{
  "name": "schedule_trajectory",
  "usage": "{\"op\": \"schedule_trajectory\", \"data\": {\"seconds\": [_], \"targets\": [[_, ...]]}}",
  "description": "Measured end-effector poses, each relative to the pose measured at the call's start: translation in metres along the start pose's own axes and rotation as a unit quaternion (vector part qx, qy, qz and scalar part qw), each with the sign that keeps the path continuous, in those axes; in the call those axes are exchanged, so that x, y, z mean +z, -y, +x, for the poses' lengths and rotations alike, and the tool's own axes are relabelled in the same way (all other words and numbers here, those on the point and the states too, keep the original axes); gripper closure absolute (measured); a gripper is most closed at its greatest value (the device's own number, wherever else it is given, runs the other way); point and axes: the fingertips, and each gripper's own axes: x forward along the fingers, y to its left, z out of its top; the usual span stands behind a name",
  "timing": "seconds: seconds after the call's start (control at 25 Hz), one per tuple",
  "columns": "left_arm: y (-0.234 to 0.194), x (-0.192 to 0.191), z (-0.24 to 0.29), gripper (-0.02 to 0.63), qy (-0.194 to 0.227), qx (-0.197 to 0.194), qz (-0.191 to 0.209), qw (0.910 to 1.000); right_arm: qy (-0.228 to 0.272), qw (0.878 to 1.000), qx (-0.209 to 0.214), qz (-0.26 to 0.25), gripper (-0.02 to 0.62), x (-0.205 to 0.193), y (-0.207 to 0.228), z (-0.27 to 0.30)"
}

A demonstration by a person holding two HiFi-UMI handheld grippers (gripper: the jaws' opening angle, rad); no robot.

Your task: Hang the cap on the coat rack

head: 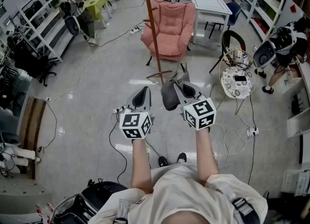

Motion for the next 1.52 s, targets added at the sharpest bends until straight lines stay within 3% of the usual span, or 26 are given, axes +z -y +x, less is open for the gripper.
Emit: {"op": "schedule_trajectory", "data": {"seconds": [0.44, 0.68, 0.92, 1.32, 1.52], "targets": [[0.027, -0.011, 0.007, 0.6, 0.004, 0.013, 0.0, 0.9999, 0.008, 1.0, 0.003, -0.004, 0.587, -0.011, 0.025, -0.026], [0.027, -0.008, 0.003, 0.6, 0.001, 0.044, -0.006, 0.999, 0.022, 0.999, 0.019, 0.017, 0.586, -0.008, 0.04, -0.046], [0.025, -0.03, 0.007, 0.6, -0.008, 0.074, -0.021, 0.997, 0.011, 0.999, 0.018, 0.033, 0.586, -0.031, 0.071, -0.056], [0.011, -0.04, 0.051, 0.6, -0.02, 0.078, -0.026, 0.9964, -0.005, 0.999, 0.022, 0.032, 0.586, -0.04, 0.105, -0.019], [-0.006, -0.024, 0.072, 0.6, -0.013, 0.077, -0.025, 0.9966, -0.001, 0.999, 0.032, 0.028, 0.586, -0.024, 0.11, 0.012]]}}
